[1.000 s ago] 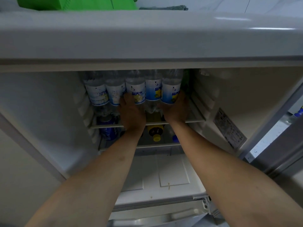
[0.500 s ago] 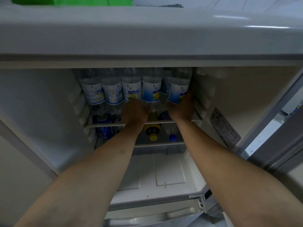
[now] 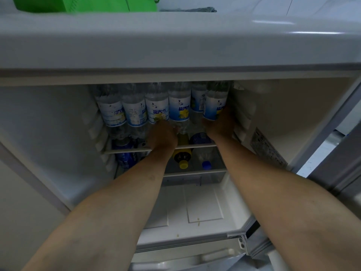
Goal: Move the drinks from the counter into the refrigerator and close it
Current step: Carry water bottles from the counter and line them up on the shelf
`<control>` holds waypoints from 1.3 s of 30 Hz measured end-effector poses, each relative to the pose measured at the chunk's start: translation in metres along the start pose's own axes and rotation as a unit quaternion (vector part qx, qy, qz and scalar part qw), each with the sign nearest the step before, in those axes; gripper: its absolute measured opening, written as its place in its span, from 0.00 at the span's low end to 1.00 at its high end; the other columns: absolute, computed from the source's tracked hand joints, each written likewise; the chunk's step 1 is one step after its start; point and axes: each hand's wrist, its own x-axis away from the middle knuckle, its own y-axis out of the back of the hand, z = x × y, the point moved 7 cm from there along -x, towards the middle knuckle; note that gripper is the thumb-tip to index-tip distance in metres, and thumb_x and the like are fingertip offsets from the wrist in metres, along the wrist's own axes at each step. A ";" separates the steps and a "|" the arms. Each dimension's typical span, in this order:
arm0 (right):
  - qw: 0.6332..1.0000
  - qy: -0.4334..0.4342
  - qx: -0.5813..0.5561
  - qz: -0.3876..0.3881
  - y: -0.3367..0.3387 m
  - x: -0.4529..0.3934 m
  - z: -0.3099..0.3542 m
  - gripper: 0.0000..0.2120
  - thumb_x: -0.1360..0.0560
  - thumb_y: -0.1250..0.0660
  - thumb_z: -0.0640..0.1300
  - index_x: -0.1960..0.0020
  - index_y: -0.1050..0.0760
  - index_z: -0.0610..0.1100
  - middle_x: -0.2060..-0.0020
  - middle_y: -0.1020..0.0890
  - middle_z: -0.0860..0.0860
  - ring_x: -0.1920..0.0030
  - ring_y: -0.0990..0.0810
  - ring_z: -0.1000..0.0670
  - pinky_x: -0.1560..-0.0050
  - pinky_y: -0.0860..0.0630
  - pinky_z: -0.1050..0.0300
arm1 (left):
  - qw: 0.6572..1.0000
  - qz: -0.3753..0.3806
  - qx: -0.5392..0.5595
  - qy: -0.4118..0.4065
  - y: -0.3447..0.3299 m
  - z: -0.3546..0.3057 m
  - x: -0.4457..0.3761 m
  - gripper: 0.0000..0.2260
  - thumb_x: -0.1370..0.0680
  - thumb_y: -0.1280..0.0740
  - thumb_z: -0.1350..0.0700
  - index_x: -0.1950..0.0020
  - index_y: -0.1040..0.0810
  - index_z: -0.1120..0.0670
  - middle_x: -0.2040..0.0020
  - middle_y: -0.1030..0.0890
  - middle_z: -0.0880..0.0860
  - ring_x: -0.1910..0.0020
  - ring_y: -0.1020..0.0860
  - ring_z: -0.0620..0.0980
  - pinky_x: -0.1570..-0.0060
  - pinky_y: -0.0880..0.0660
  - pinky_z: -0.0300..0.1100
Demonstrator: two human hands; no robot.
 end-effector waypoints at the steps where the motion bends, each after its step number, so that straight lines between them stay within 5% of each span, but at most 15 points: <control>1: 1.000 0.000 0.000 0.003 0.000 0.000 0.000 0.36 0.30 0.22 0.48 0.28 0.34 0.41 0.32 0.26 0.42 0.32 0.26 0.43 0.37 0.24 0.45 | 1.000 0.002 -0.010 0.000 0.000 0.000 0.000 0.16 0.21 0.34 0.46 0.48 0.21 0.59 0.49 0.17 0.59 0.49 0.19 0.57 0.61 0.31 0.43; 9: 1.000 0.009 0.009 0.015 0.006 0.008 0.001 0.33 0.25 0.28 0.49 0.25 0.38 0.41 0.31 0.27 0.42 0.32 0.27 0.42 0.35 0.26 0.43 | 0.999 0.045 -0.018 0.002 -0.002 -0.004 0.001 0.11 0.19 0.35 0.52 0.45 0.23 0.59 0.45 0.19 0.59 0.46 0.20 0.57 0.56 0.27 0.46; 15: 1.000 0.003 -0.008 -0.014 0.006 0.014 -0.003 0.34 0.25 0.28 0.49 0.25 0.38 0.42 0.30 0.28 0.43 0.30 0.29 0.43 0.33 0.28 0.45 | 0.998 0.044 0.031 -0.021 -0.001 -0.011 0.002 0.18 0.21 0.35 0.41 0.60 0.27 0.55 0.58 0.22 0.55 0.61 0.25 0.51 0.66 0.33 0.41; 19: 1.000 0.009 -0.017 -0.022 0.006 0.012 -0.004 0.32 0.26 0.27 0.48 0.26 0.36 0.42 0.31 0.27 0.43 0.31 0.27 0.43 0.34 0.26 0.47 | 0.998 0.053 0.037 0.007 -0.009 -0.016 -0.006 0.17 0.19 0.37 0.46 0.42 0.23 0.59 0.44 0.19 0.58 0.46 0.20 0.56 0.57 0.29 0.44; 26: 0.999 0.001 -0.033 -0.015 0.005 0.006 -0.008 0.32 0.26 0.26 0.47 0.27 0.35 0.43 0.31 0.26 0.44 0.32 0.26 0.44 0.35 0.25 0.45 | 0.995 0.089 -0.038 -0.014 -0.022 -0.019 -0.009 0.11 0.22 0.34 0.61 0.40 0.23 0.60 0.40 0.21 0.61 0.41 0.22 0.59 0.45 0.22 0.51; 39: 0.999 0.008 -0.041 -0.020 0.004 0.009 -0.012 0.30 0.26 0.26 0.48 0.28 0.33 0.44 0.32 0.24 0.46 0.33 0.25 0.46 0.35 0.25 0.48 | 0.997 0.054 0.017 -0.045 0.006 -0.016 0.009 0.06 0.21 0.34 0.59 0.50 0.20 0.61 0.49 0.18 0.59 0.48 0.19 0.57 0.57 0.26 0.45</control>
